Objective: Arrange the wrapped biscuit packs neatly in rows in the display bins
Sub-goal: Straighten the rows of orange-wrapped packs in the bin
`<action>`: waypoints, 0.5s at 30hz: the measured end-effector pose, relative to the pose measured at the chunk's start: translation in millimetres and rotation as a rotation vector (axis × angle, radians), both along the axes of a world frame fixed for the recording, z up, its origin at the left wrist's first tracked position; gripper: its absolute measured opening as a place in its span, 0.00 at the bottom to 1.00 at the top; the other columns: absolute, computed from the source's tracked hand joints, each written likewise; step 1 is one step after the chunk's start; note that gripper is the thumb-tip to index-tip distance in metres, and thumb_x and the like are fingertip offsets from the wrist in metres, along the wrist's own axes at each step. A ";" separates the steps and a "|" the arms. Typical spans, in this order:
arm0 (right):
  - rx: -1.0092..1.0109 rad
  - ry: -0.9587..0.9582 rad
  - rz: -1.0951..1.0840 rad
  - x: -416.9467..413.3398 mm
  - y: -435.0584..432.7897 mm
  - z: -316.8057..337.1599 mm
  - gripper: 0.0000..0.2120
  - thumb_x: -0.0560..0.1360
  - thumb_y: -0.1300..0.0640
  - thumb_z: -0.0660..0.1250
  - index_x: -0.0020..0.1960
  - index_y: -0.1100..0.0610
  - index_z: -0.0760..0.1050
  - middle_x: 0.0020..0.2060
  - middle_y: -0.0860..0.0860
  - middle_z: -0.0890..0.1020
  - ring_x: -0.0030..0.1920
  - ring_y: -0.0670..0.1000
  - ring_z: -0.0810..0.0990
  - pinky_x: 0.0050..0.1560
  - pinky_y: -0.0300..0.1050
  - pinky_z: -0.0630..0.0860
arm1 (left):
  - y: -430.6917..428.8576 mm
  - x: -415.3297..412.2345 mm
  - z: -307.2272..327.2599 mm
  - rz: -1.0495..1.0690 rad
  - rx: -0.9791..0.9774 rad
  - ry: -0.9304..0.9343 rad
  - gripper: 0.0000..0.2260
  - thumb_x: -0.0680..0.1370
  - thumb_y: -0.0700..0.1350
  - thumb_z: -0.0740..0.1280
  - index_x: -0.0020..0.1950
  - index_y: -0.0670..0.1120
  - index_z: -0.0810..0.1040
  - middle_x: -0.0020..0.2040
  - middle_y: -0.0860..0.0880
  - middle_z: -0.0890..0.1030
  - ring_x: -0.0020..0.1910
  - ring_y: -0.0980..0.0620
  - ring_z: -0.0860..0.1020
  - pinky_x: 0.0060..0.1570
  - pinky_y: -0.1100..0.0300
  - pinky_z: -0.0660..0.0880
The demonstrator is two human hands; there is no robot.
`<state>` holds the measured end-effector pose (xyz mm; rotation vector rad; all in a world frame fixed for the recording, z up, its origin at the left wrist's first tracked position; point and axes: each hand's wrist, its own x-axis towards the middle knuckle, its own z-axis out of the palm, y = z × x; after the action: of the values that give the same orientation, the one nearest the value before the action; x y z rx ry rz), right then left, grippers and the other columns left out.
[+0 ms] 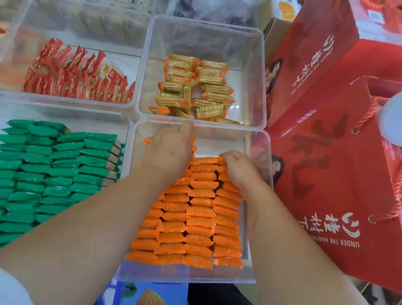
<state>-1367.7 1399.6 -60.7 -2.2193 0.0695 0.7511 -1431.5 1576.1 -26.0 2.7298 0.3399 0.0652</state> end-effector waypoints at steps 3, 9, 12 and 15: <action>0.002 -0.013 -0.027 -1.0 -1.5 -3.5 0.15 0.81 0.53 0.56 0.62 0.52 0.78 0.53 0.49 0.80 0.51 0.50 0.77 0.50 0.46 0.73 | -2.3 0.3 -5.2 0.020 -0.005 0.056 0.06 0.79 0.40 0.65 0.55 0.43 0.73 0.49 0.42 0.81 0.48 0.40 0.77 0.43 0.48 0.72; 0.064 0.014 -0.115 -3.7 -2.2 -5.9 0.12 0.81 0.53 0.59 0.55 0.52 0.80 0.48 0.49 0.83 0.52 0.53 0.80 0.56 0.51 0.78 | -2.6 5.5 -8.7 0.020 0.150 0.124 0.04 0.78 0.42 0.67 0.50 0.46 0.81 0.50 0.45 0.80 0.54 0.43 0.74 0.50 0.54 0.68; 0.058 -0.005 -0.094 -4.2 -1.6 -4.6 0.14 0.81 0.55 0.57 0.55 0.52 0.82 0.51 0.50 0.83 0.54 0.53 0.80 0.57 0.50 0.77 | -1.6 11.7 -5.9 0.092 0.121 0.150 0.05 0.77 0.40 0.67 0.47 0.45 0.83 0.47 0.45 0.82 0.51 0.44 0.77 0.45 0.53 0.72; 0.018 -0.034 -0.064 -5.3 -1.0 -2.9 0.15 0.79 0.55 0.57 0.52 0.52 0.82 0.46 0.49 0.83 0.50 0.53 0.80 0.52 0.49 0.79 | -2.1 13.2 -6.3 0.090 0.143 0.180 0.07 0.77 0.39 0.67 0.48 0.47 0.84 0.47 0.47 0.83 0.51 0.45 0.78 0.43 0.54 0.73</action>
<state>-1373.1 1398.6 -63.6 -2.2020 0.1158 0.6760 -1418.3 1574.0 -32.3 2.8680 0.5283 -0.1382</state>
